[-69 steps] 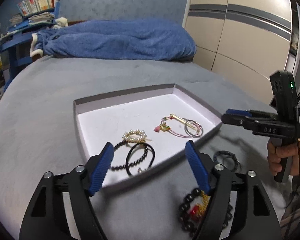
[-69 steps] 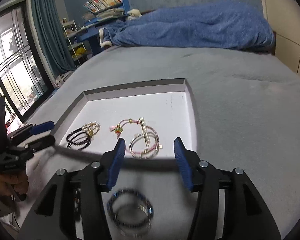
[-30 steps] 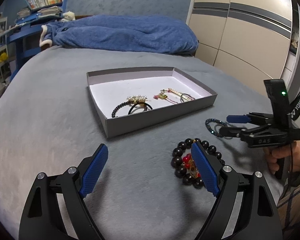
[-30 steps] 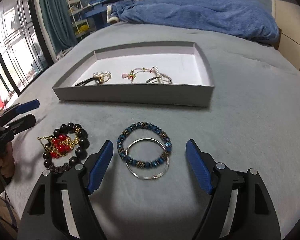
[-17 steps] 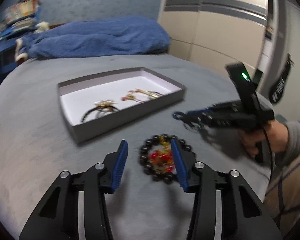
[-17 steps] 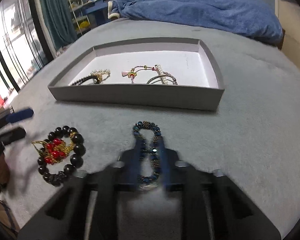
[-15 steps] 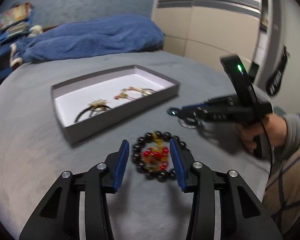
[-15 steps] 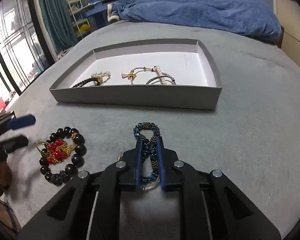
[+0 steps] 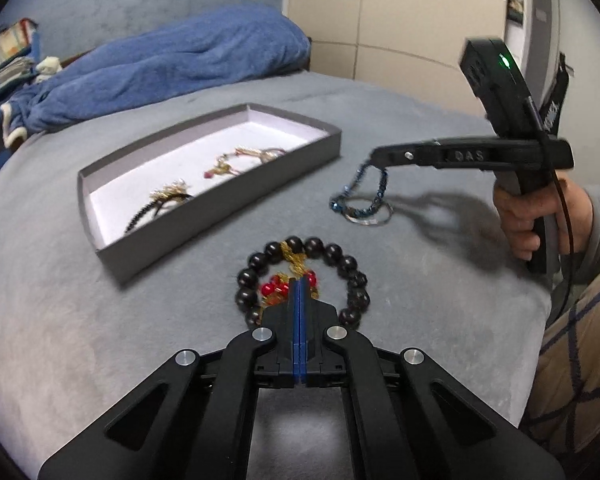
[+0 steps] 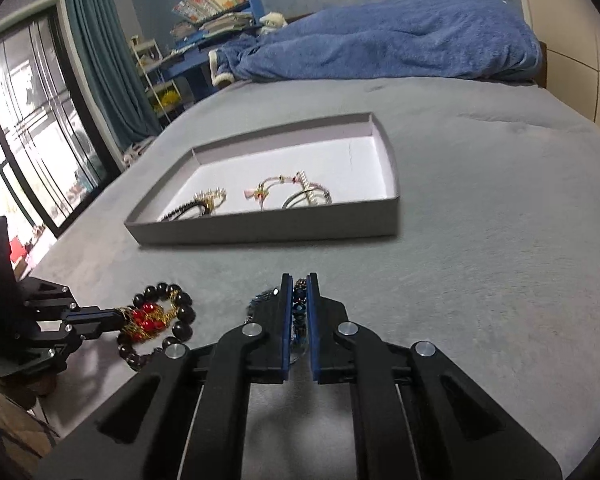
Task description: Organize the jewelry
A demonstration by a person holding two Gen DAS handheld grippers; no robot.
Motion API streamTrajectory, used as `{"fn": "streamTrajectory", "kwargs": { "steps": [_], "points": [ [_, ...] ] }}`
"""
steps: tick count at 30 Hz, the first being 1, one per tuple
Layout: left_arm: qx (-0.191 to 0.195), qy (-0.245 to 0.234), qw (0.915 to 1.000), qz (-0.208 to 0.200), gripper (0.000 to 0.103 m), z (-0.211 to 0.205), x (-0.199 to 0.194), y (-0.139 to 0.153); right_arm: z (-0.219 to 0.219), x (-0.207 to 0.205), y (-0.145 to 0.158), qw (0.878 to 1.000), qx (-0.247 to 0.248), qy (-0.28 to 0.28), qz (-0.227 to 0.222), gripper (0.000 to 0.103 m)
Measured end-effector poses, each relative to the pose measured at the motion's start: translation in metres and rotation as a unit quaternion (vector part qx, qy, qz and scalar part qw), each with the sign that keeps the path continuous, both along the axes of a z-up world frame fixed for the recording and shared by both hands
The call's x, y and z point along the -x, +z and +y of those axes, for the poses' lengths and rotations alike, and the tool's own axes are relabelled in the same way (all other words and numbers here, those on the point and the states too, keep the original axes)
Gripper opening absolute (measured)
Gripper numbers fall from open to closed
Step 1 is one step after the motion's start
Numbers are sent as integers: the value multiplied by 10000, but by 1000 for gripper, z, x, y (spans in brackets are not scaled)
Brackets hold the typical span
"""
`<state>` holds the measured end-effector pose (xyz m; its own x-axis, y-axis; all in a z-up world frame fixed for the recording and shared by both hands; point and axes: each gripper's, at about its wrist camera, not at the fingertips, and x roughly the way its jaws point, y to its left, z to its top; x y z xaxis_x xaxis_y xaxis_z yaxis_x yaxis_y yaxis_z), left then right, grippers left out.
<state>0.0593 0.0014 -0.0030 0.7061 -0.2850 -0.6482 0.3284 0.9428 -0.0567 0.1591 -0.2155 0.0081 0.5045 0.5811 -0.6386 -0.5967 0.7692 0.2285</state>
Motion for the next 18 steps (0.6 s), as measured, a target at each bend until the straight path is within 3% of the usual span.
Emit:
{"fn": "streamTrajectory", "kwargs": {
  "steps": [10,15,18],
  "points": [
    [406,278,9984,-273,0,19,3,26,-13,-2,6,9999,-54,-133,3,7],
    [86,132,9999,-50,1,8,-6,18,-18,-1,15,9997,-86,-186,-98,7],
    [-268,111,9995,94,13,0,-11,7,-25,-2,16,9996,-36,-263,-119,7]
  ]
}}
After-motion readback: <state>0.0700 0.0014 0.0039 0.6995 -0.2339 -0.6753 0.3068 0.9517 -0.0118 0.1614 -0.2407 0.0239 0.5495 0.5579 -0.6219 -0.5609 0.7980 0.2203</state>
